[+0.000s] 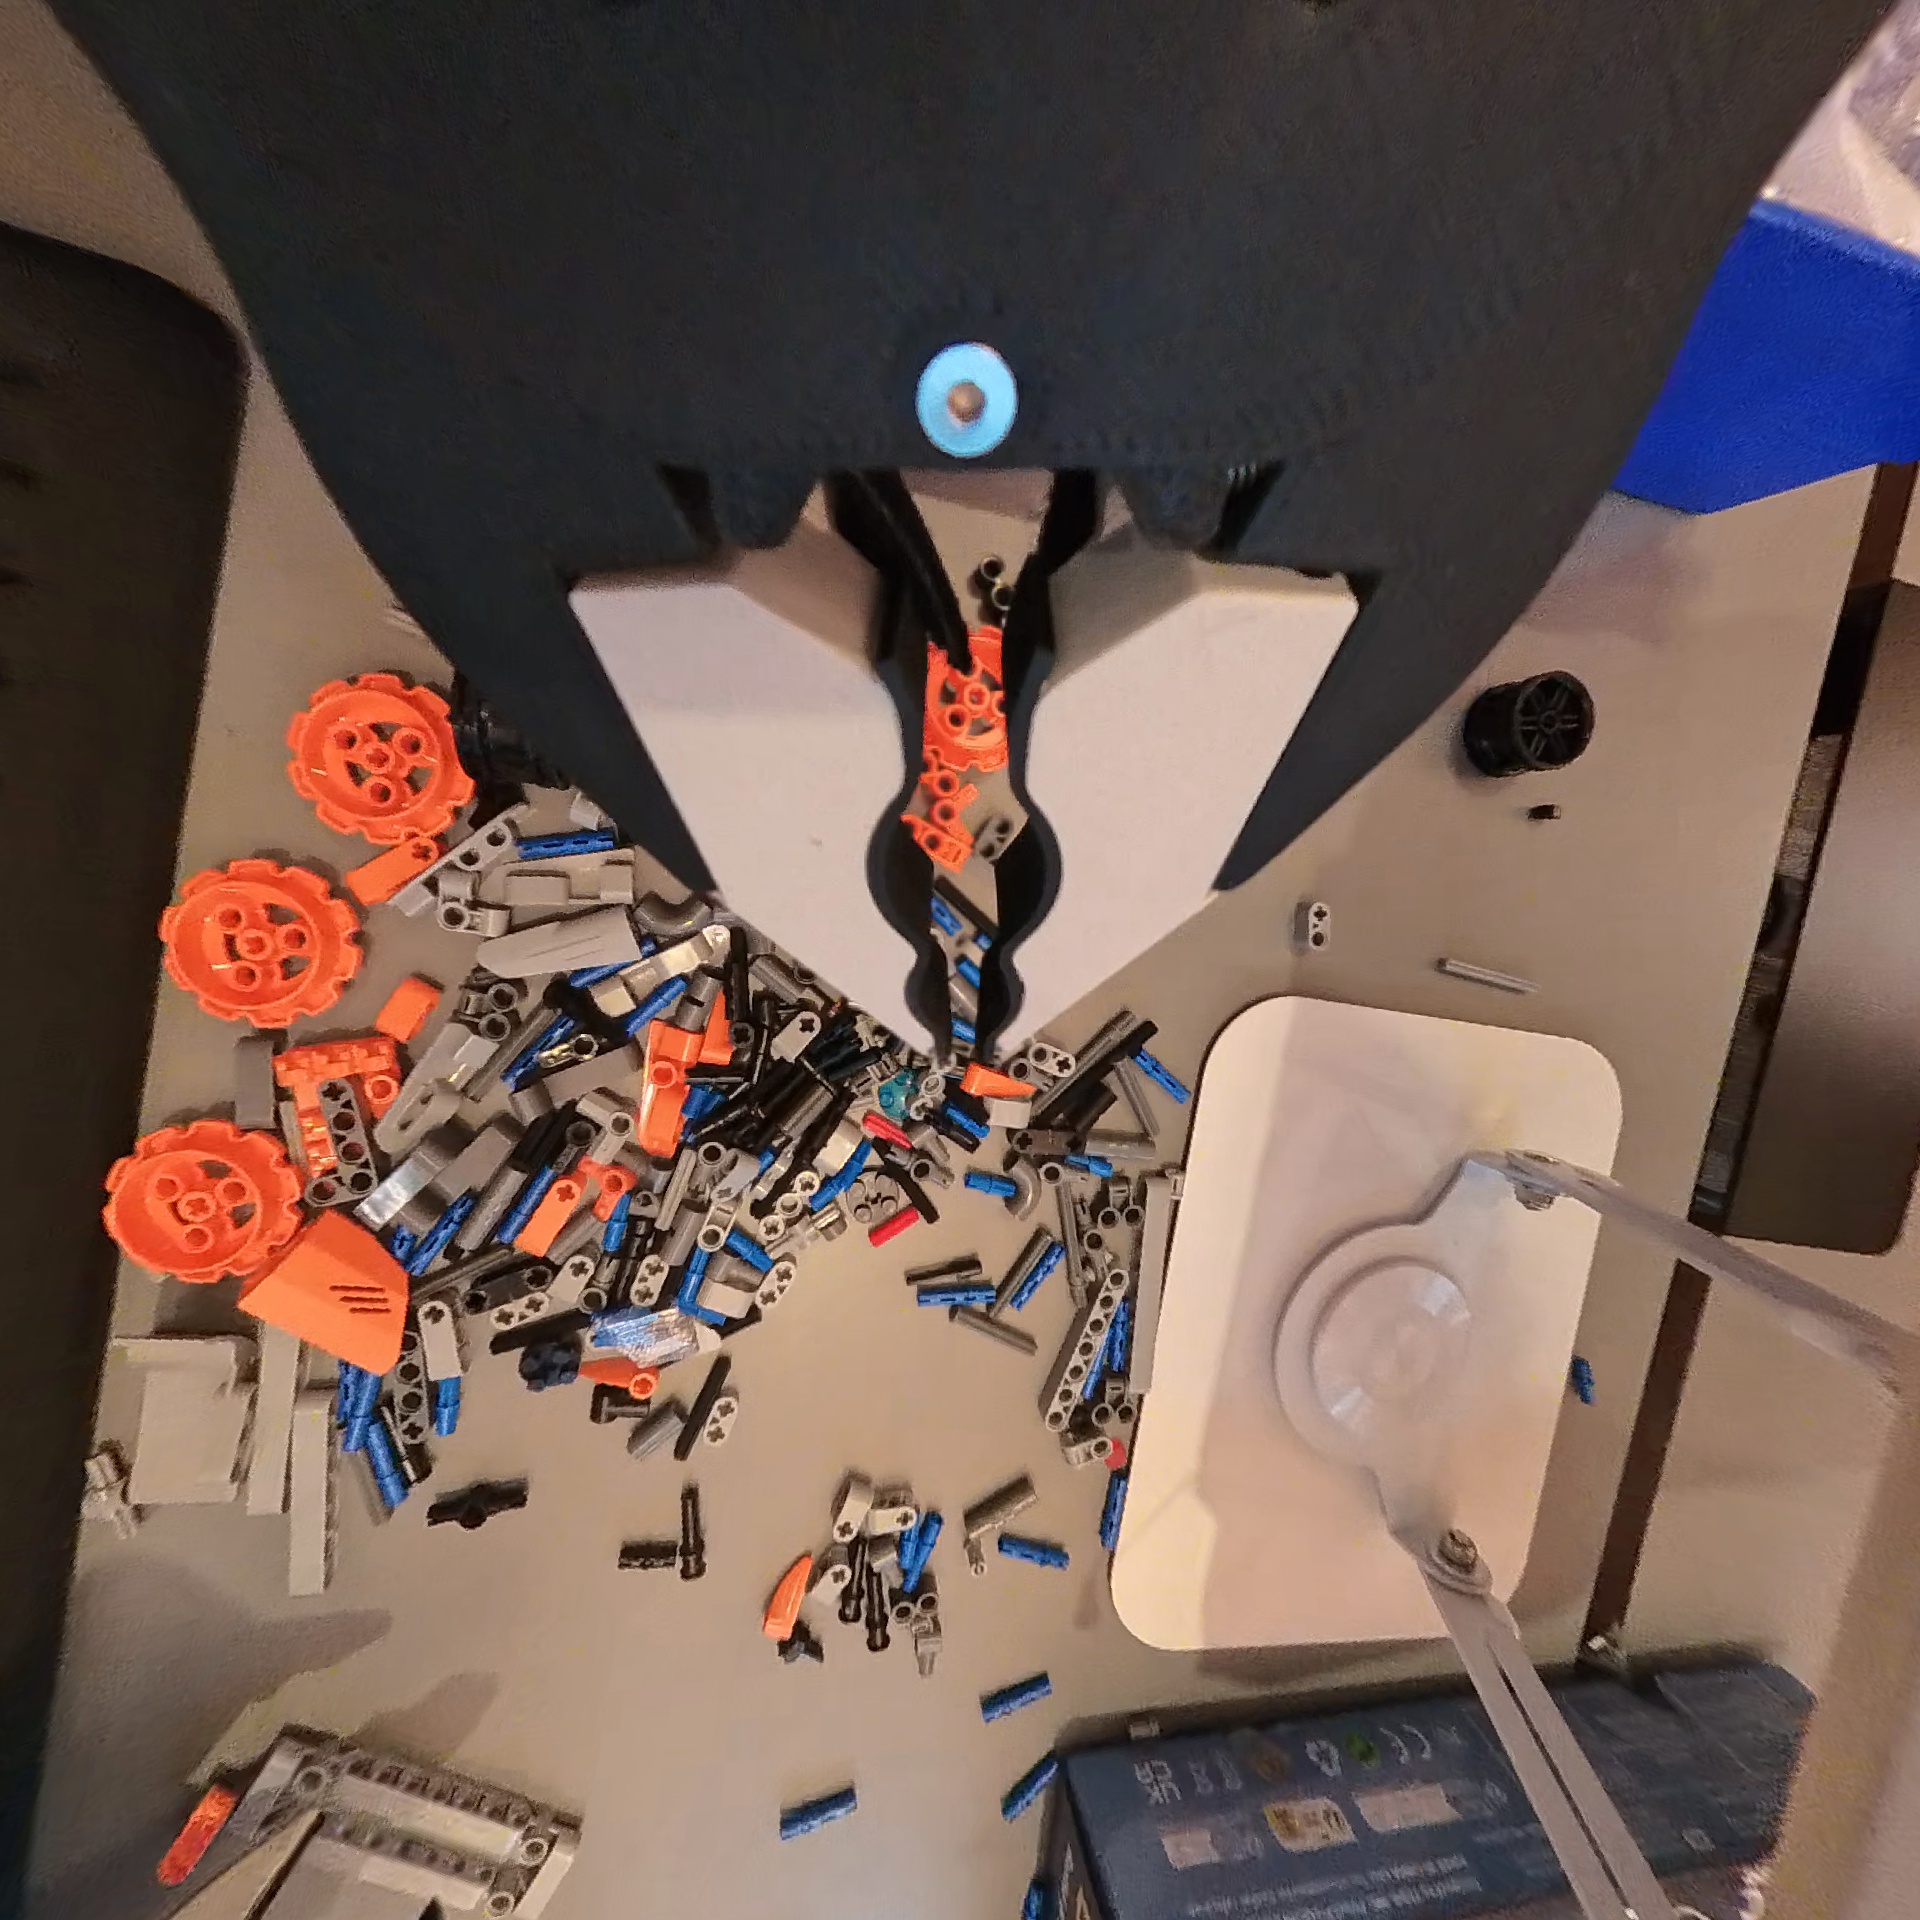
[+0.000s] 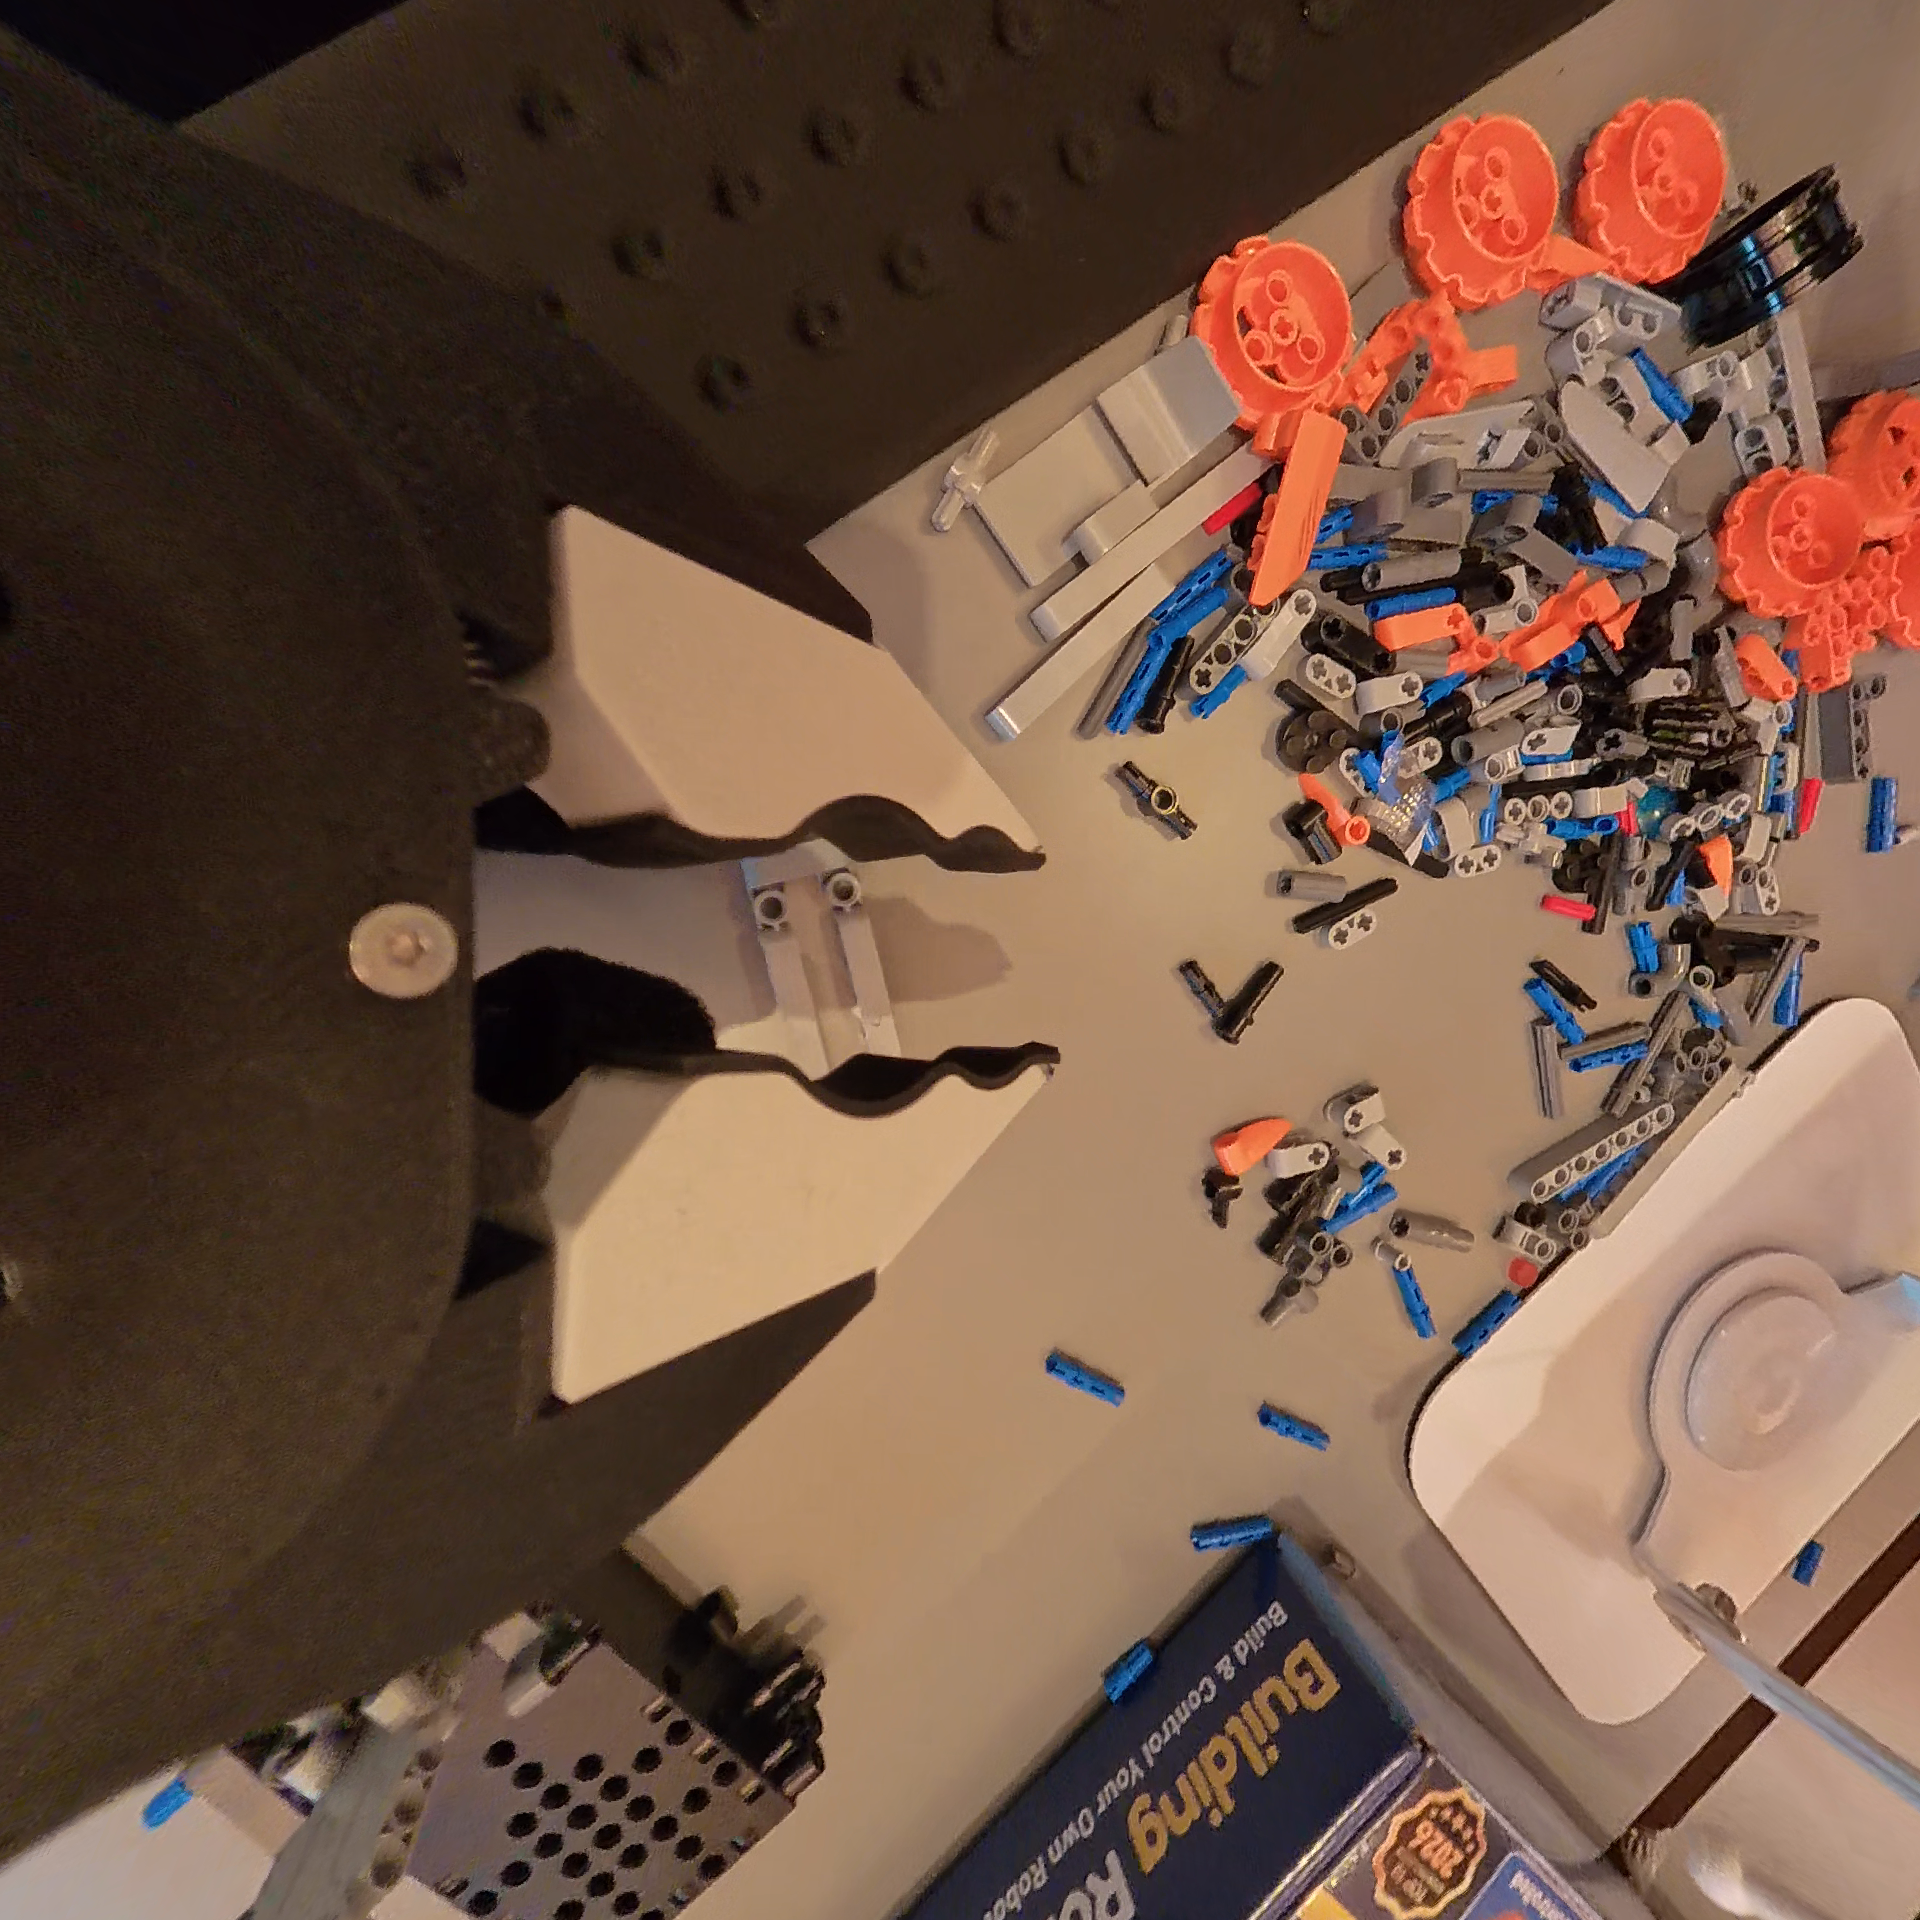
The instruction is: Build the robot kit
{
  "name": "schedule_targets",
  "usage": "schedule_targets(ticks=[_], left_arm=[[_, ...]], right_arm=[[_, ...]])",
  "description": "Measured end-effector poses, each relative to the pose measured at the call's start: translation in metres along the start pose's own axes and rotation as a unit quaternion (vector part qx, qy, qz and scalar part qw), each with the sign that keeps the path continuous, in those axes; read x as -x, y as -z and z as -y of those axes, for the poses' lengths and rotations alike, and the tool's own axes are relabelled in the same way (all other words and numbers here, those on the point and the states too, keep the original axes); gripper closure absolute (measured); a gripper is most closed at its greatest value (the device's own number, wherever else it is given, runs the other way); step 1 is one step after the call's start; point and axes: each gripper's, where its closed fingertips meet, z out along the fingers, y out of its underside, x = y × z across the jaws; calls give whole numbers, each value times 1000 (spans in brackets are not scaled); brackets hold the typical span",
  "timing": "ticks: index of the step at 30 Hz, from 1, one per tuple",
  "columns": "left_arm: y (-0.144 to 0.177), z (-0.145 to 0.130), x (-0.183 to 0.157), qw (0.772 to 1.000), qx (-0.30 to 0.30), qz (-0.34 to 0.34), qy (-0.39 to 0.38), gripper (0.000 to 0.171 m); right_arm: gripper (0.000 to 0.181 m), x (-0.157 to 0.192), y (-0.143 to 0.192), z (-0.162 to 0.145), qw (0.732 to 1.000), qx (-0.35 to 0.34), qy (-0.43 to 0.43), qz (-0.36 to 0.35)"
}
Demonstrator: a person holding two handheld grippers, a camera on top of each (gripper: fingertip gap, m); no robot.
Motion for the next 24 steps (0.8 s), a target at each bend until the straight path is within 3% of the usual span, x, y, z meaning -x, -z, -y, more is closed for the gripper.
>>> schedule_targets(ticks=[7, 11, 14, 20, 24], left_arm=[[-8, -17, -7, 999, 50, -11, -7, 170], [-17, -47, 7, 990, 135, 35, 38, 169], [-31, -56, 6, 984, 165, 42, 43, 169], [-35, -68, 8, 979, 186, 38, 69, 163], [-28, -53, -2, 985, 161, 14, 53, 161]], right_arm=[[154, 14, -6, 15, 999, -6, 28, 31], [154, 16, -14, 19, 999, -6, 39, 35], [153, 19, -18, 19, 998, -12, 35, 41], [153, 19, -12, 11, 999, -14, 28, 40], [152, 30, -5, 12, 996, -26, 20, 80]])
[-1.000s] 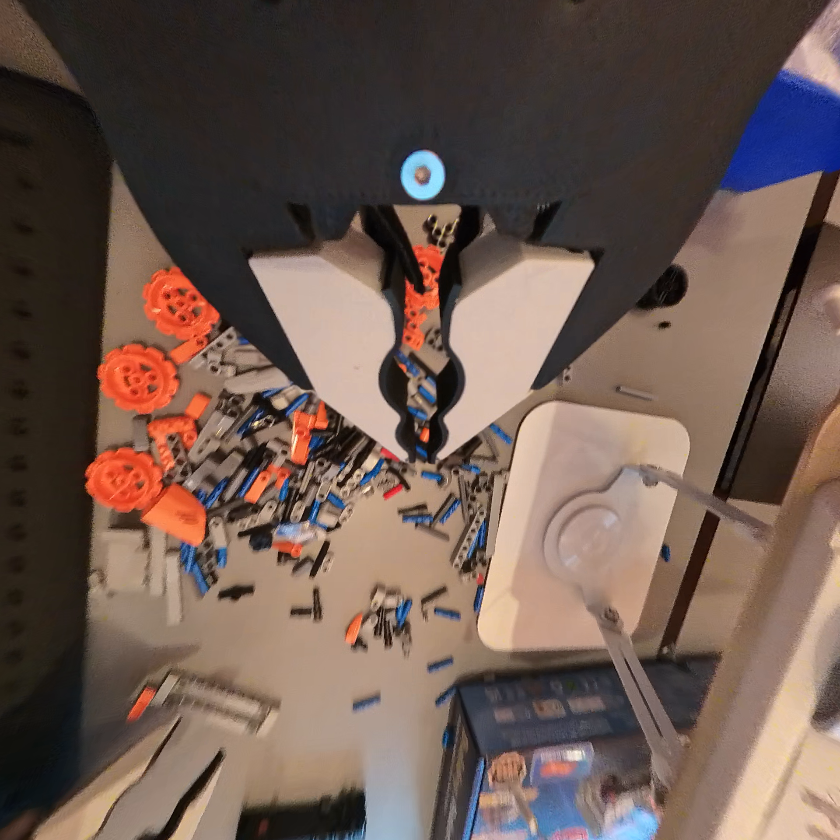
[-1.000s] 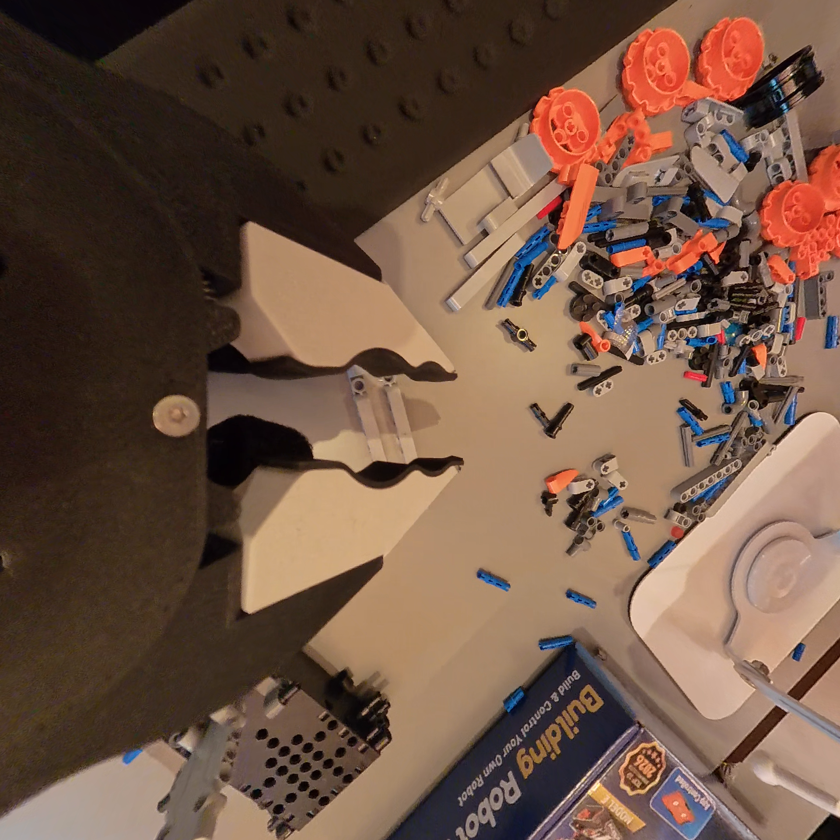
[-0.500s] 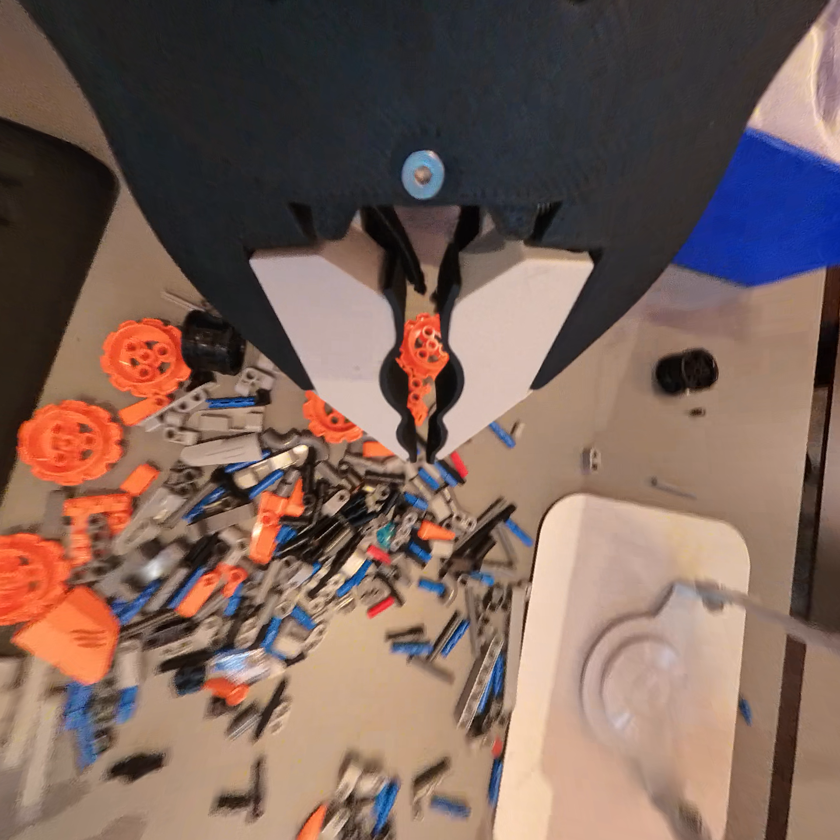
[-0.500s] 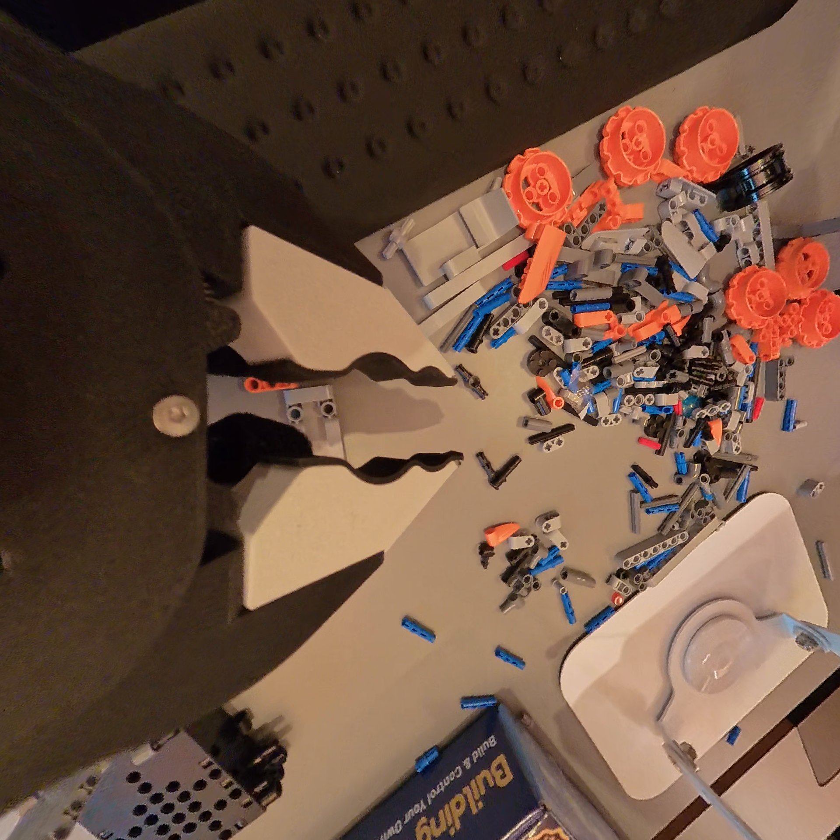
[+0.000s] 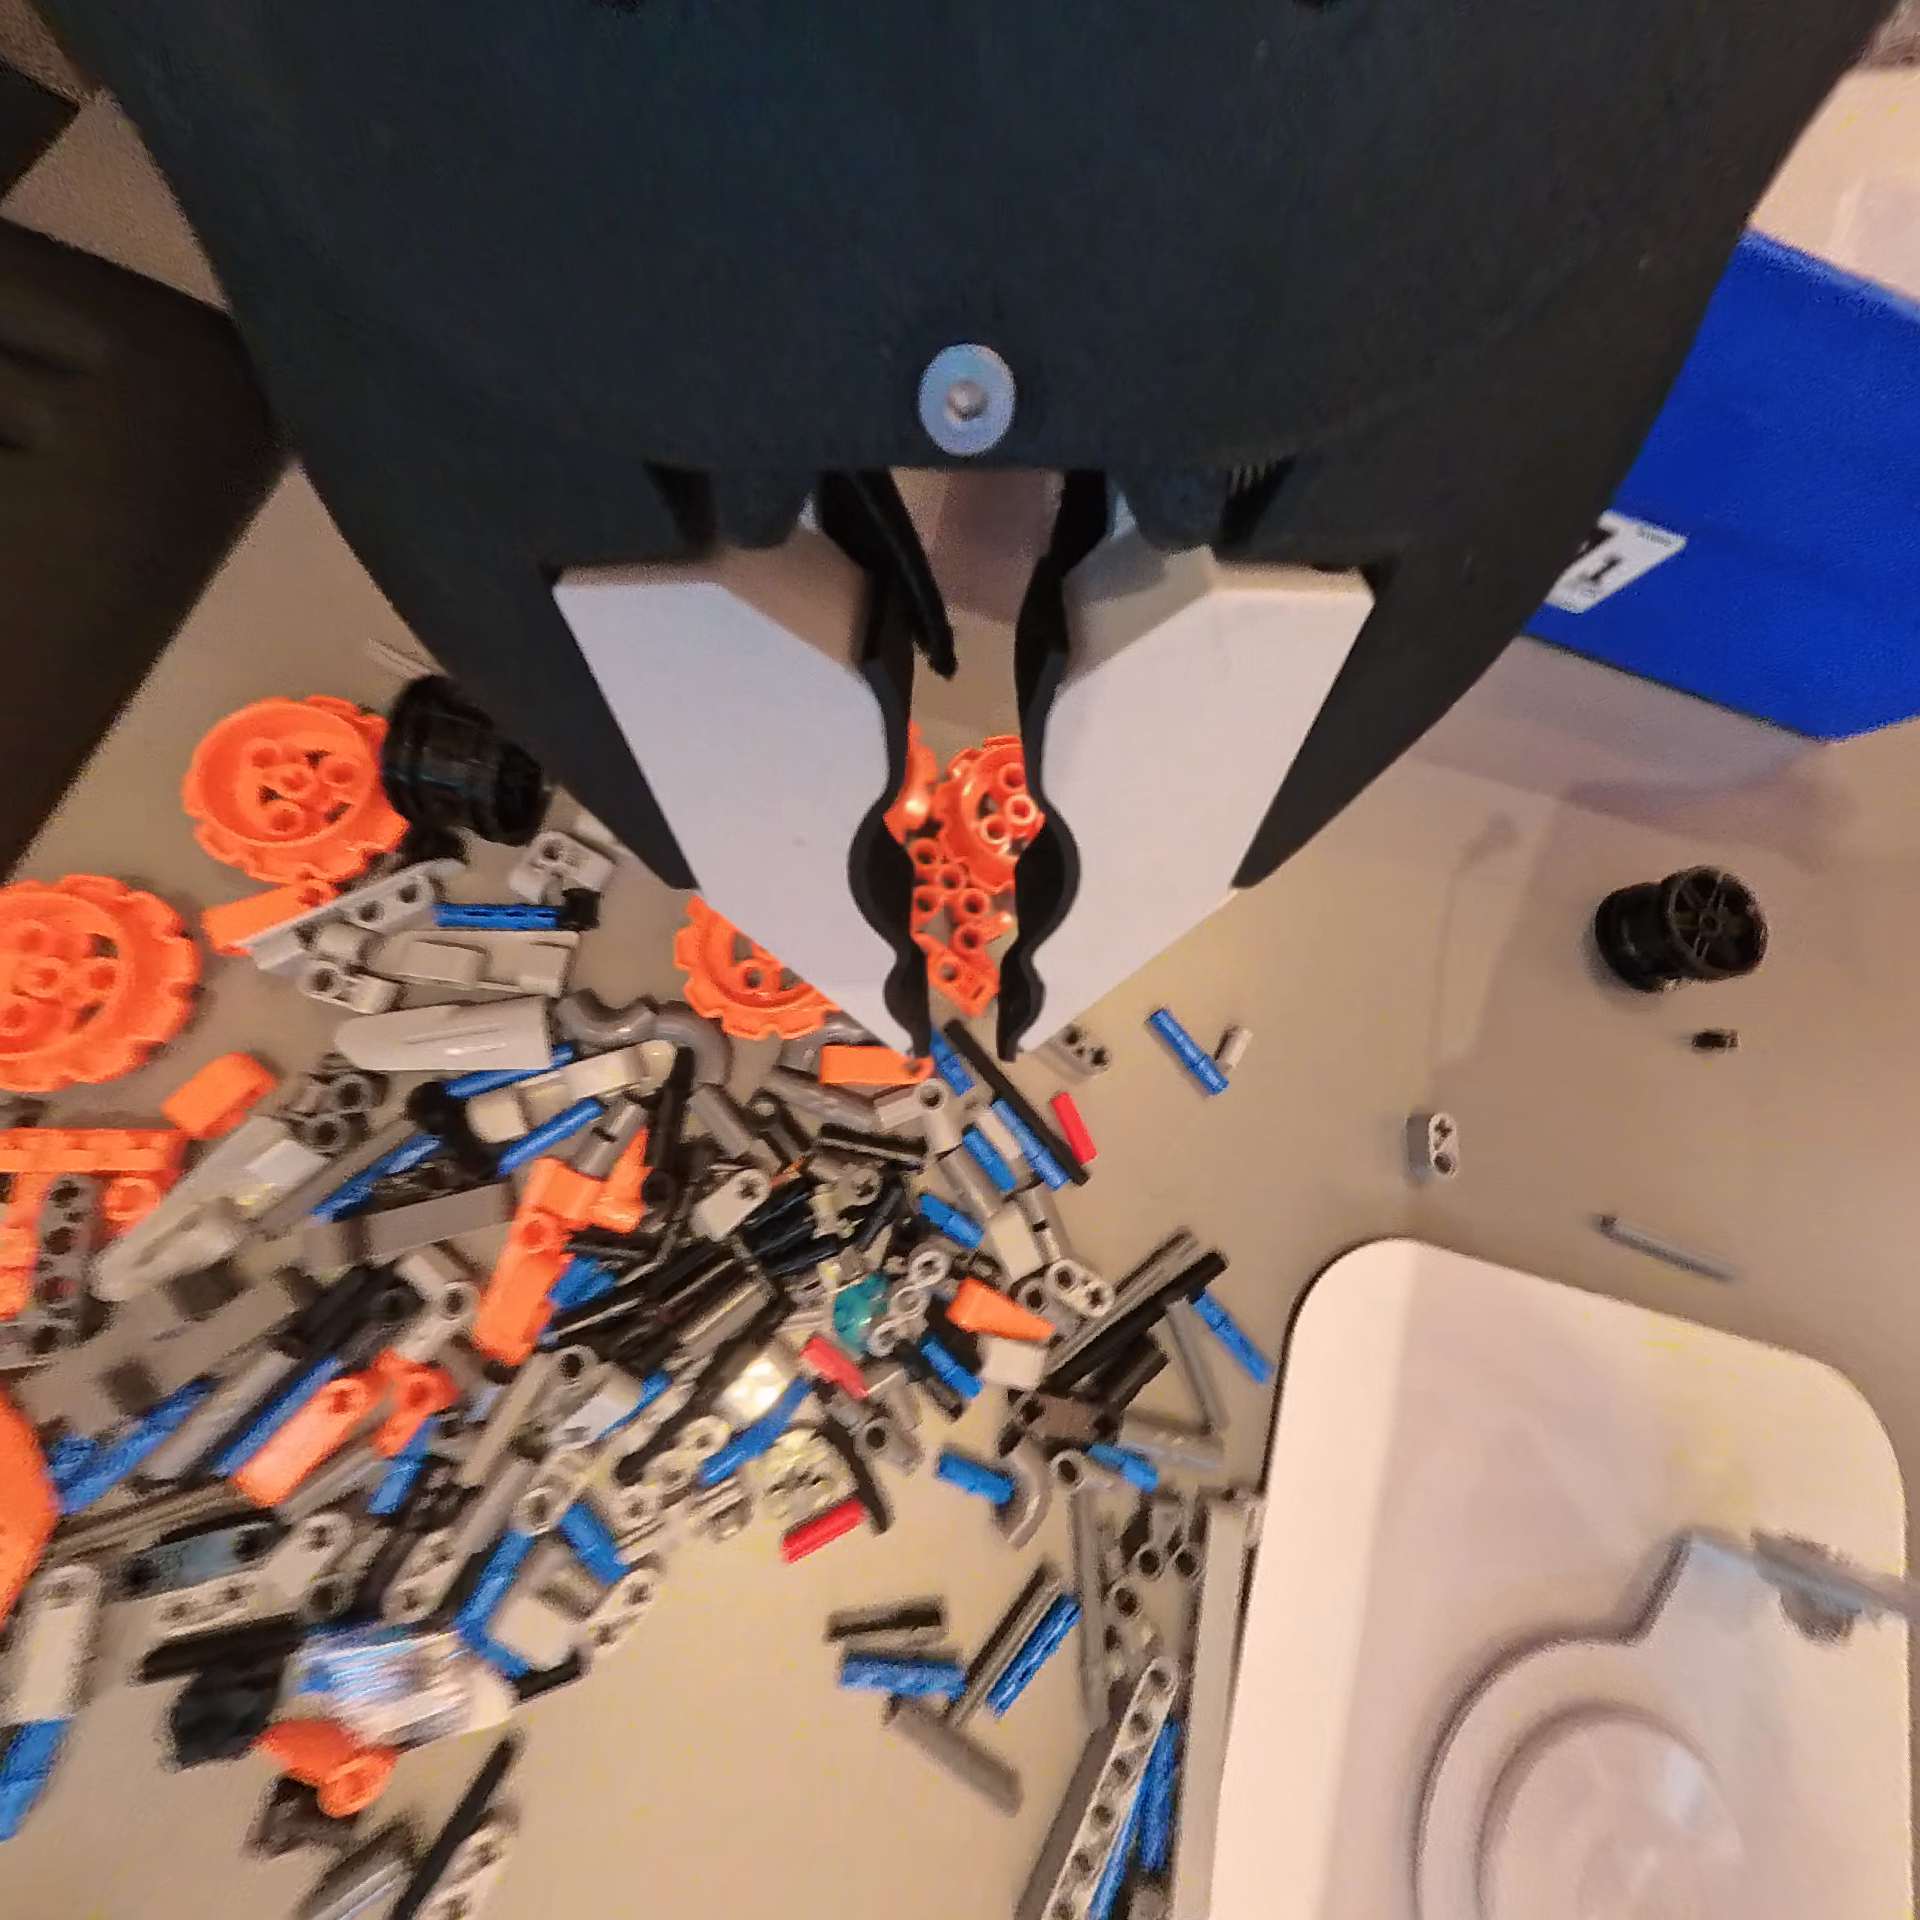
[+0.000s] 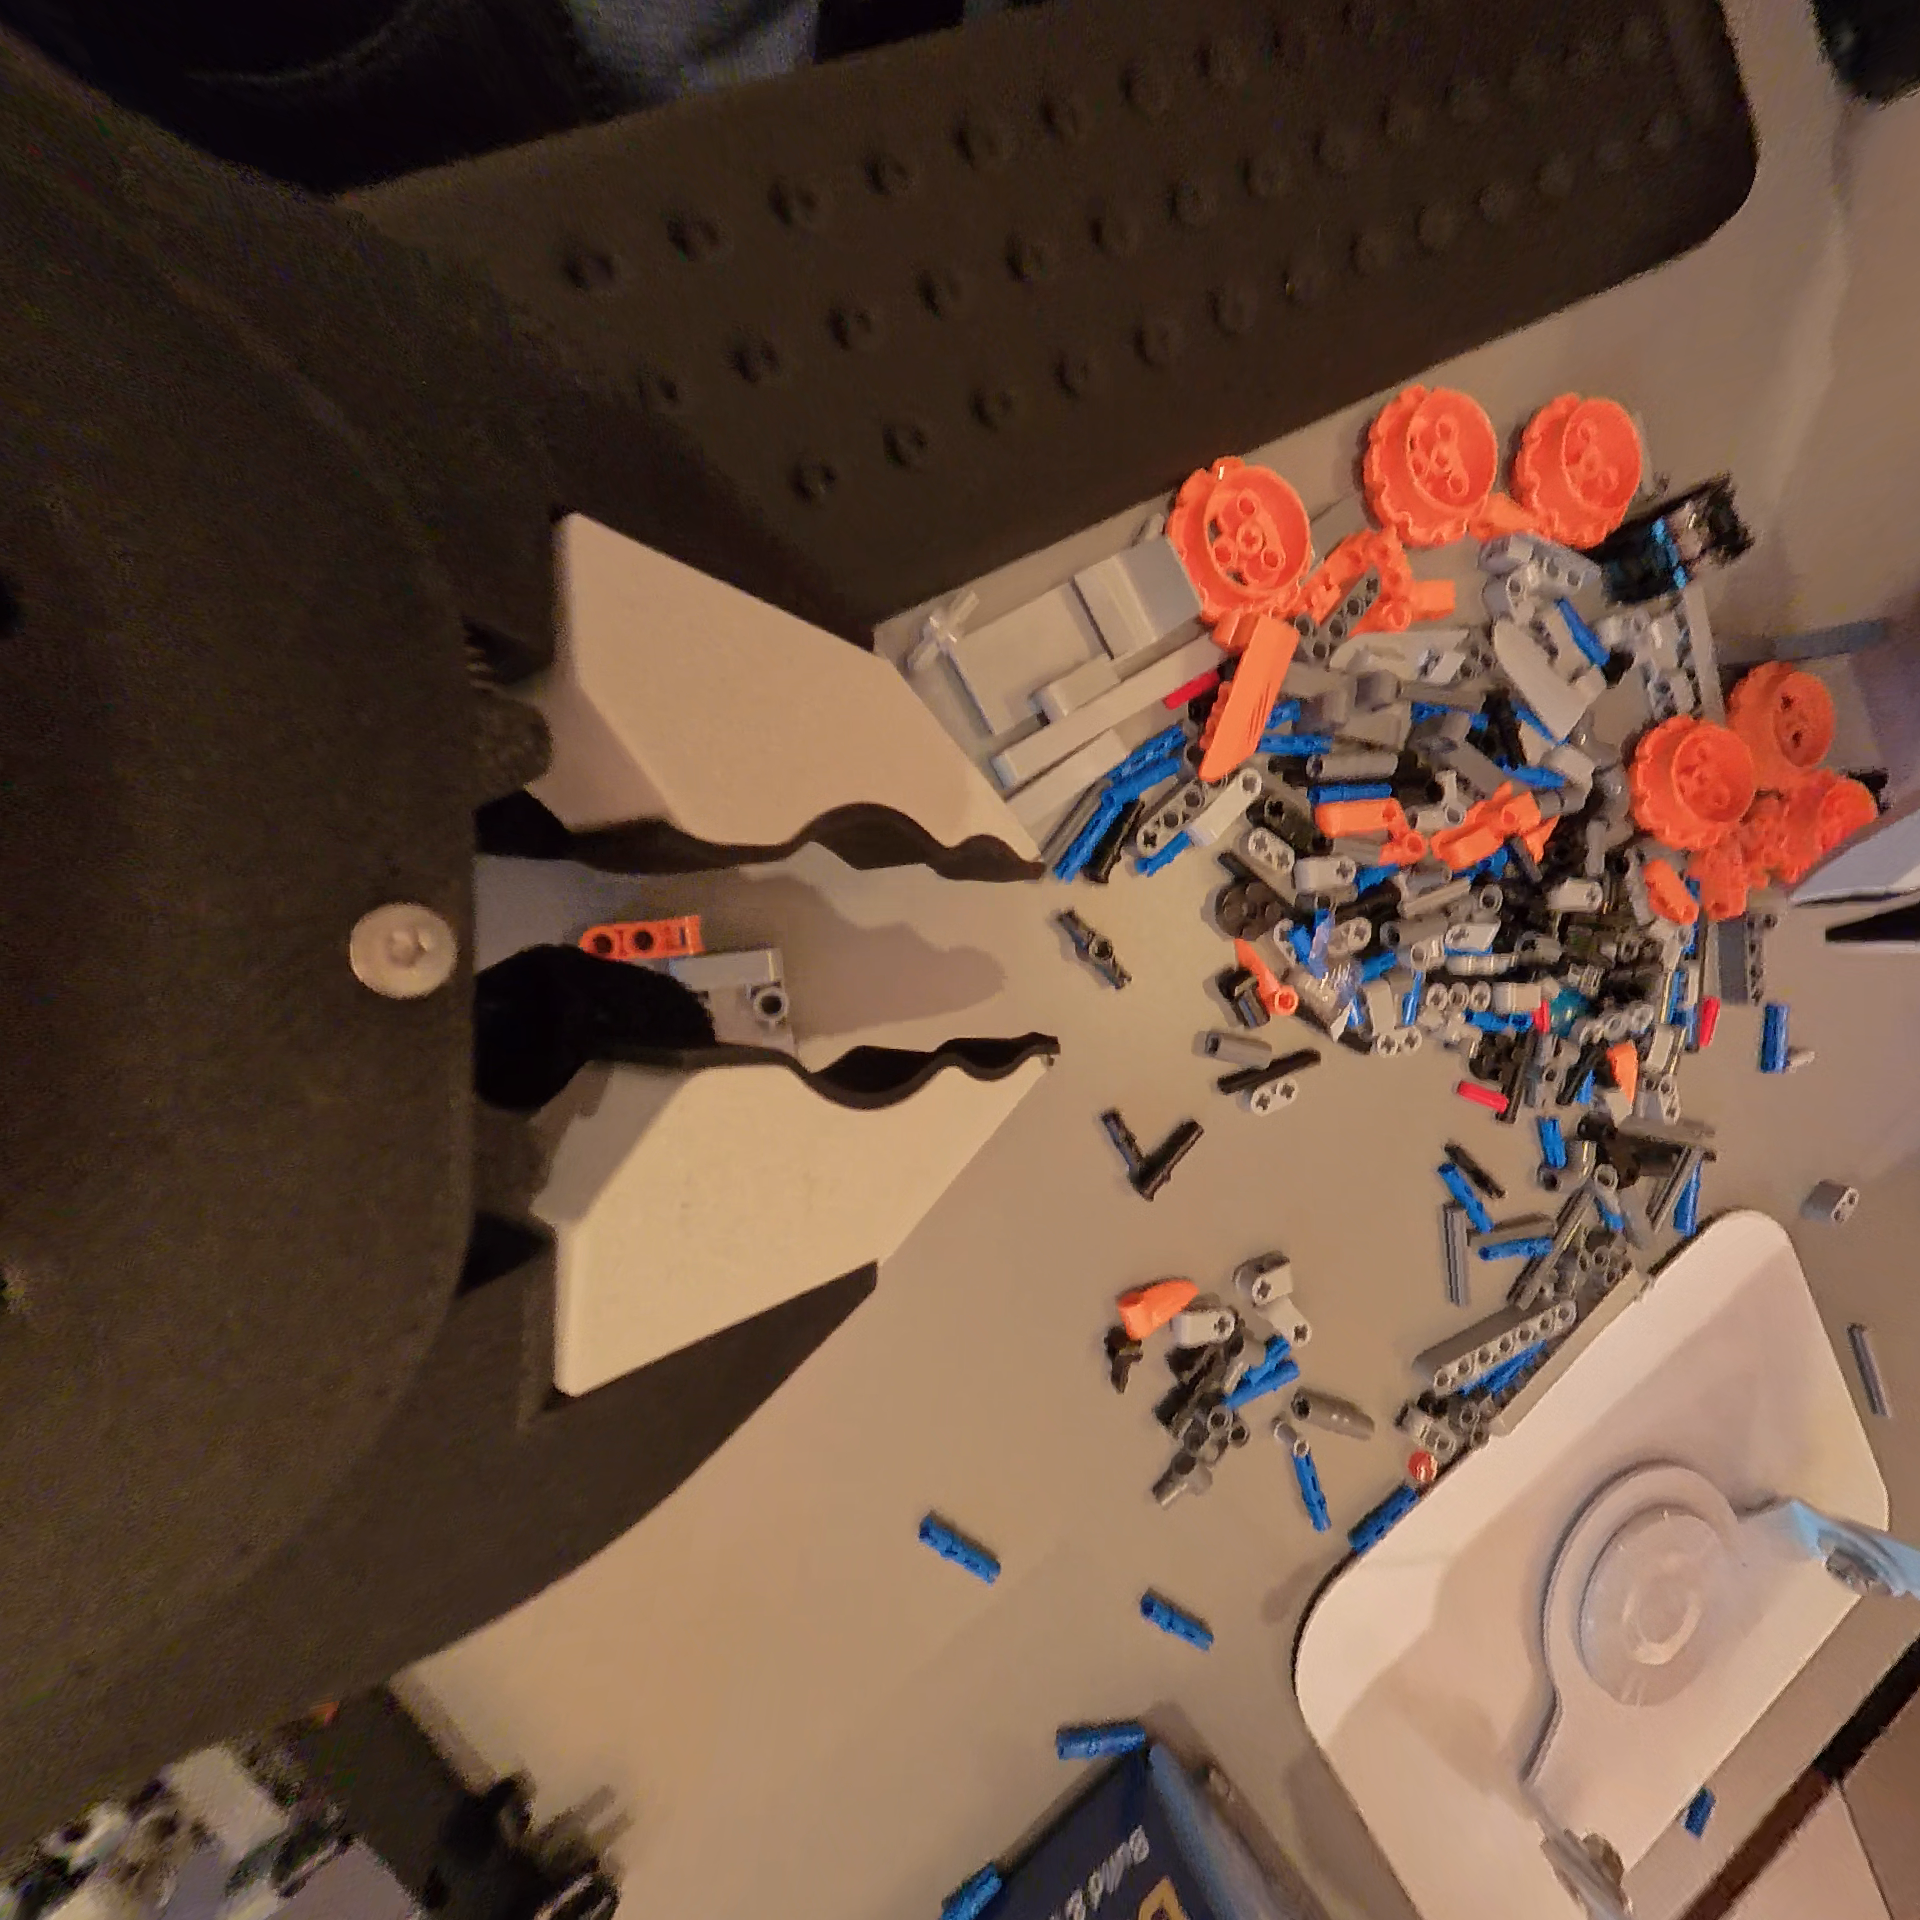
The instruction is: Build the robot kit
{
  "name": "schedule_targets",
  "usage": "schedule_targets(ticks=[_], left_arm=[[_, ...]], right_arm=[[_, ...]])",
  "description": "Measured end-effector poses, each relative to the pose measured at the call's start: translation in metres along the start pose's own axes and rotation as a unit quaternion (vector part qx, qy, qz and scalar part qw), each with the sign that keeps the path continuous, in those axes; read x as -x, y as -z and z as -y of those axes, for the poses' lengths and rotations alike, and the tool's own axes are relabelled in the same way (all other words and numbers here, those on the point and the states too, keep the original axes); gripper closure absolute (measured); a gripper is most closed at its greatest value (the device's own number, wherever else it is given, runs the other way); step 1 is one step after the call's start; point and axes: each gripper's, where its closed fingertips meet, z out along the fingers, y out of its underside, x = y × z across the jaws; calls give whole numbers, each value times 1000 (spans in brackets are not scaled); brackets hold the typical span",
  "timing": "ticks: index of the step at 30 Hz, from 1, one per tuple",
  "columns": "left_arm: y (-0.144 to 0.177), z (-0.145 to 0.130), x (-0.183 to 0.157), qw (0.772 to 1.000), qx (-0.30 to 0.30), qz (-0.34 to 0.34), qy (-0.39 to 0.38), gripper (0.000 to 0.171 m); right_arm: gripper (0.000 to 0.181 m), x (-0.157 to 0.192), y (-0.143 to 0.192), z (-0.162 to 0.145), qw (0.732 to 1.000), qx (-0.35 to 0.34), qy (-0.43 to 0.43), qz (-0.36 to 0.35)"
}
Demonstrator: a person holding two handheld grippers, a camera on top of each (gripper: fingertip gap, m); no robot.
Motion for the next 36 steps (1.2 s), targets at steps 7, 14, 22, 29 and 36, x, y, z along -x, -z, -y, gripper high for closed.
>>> schedule_targets(ticks=[7, 14, 22, 29, 36], left_arm=[[11, 11, -31, 997, -41, -47, -41, 161], [14, 20, -42, 994, -72, -65, -52, 161], [15, 56, -56, 985, -132, -79, -73, 162], [18, 117, -83, 960, -253, -100, -72, 161], [35, 156, -109, 900, -366, -236, 17, 155]], right_arm=[[163, 28, -10, -3, 995, 40, 34, 81], [171, 32, -26, -30, 985, 121, 44, 111], [175, 17, -21, -24, 991, 96, 23, 88], [175, -4, 5, 23, 998, -7, 69, 6], [175, -20, 22, 55, 982, -56, 146, -104]])
